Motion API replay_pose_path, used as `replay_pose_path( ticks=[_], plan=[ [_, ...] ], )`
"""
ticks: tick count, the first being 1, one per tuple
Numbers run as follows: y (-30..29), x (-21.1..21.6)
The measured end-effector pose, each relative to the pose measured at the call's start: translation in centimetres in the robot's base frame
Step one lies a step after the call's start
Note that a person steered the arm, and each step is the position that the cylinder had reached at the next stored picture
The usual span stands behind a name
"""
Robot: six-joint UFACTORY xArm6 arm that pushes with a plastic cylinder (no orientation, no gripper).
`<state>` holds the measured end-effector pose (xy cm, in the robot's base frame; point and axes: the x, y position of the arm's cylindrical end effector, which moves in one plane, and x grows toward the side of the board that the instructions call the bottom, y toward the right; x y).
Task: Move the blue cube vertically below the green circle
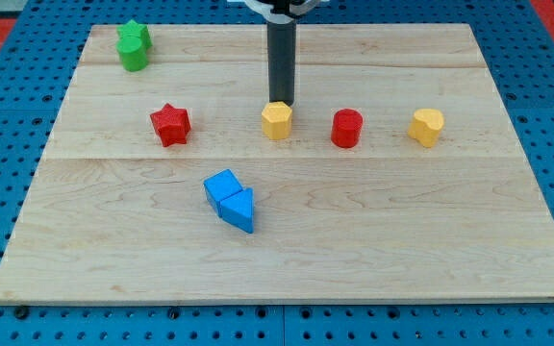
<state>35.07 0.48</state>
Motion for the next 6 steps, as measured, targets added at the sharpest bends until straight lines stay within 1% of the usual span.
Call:
replay_pose_path(
  ticks=[1,2,3,4,6],
  plan=[
    [0.0,1.1],
    [-0.1,1.1],
    [0.1,-1.4],
    [1.8,0.1],
    [4.5,8.6]
  ],
)
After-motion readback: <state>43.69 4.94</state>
